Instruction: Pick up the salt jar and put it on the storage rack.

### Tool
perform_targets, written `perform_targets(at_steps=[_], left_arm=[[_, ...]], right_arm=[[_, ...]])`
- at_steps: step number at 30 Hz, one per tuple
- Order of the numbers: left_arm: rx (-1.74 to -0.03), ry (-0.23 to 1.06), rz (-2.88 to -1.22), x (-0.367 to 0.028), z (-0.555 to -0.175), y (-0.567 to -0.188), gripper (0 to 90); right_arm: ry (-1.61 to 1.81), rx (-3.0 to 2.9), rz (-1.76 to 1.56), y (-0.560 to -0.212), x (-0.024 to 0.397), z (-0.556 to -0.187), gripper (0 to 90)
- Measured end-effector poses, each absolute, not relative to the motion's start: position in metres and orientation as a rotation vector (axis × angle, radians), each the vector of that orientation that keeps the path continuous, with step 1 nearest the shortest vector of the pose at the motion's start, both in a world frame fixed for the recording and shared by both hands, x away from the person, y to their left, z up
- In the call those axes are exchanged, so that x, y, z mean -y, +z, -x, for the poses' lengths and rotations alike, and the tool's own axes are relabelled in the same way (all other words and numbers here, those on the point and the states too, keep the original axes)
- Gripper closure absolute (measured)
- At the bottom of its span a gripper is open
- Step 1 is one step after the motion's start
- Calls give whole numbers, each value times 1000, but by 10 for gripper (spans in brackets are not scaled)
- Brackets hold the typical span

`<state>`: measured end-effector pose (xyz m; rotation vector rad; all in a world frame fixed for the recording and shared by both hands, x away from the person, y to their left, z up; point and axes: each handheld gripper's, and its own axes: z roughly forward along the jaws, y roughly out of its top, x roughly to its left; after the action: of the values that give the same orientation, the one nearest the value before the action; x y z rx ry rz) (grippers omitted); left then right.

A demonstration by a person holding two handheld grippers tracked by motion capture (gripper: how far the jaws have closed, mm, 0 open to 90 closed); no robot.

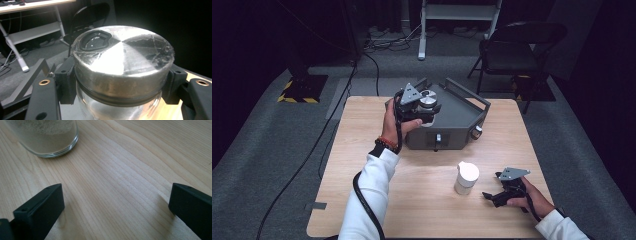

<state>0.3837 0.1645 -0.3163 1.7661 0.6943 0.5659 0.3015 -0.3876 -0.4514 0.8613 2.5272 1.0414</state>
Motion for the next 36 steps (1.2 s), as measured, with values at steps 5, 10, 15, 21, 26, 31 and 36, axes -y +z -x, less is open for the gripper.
perform_targets(at_steps=[5,10,15,21,26,31,36], left_arm=[[-725,579,-1750,-162,-391,-323,303],[-748,594,-1740,-161,-397,-327,303],[-772,615,-1735,-157,-399,-330,303],[-794,616,-1721,-153,-402,-336,304],[-805,616,-1726,-150,-406,-341,304],[-811,629,-1733,-149,-407,-345,305],[-810,636,-1748,-147,-409,-348,305]], right_arm=[[1042,-2528,-860,-451,388,-302,0],[1042,-2529,-857,-451,388,-301,1],[1042,-2530,-855,-451,388,-301,0],[1043,-2531,-853,-452,388,-301,0],[1044,-2532,-851,-452,388,-301,0],[1045,-2534,-848,-452,388,-302,0],[1045,-2535,-845,-452,388,-302,1]])
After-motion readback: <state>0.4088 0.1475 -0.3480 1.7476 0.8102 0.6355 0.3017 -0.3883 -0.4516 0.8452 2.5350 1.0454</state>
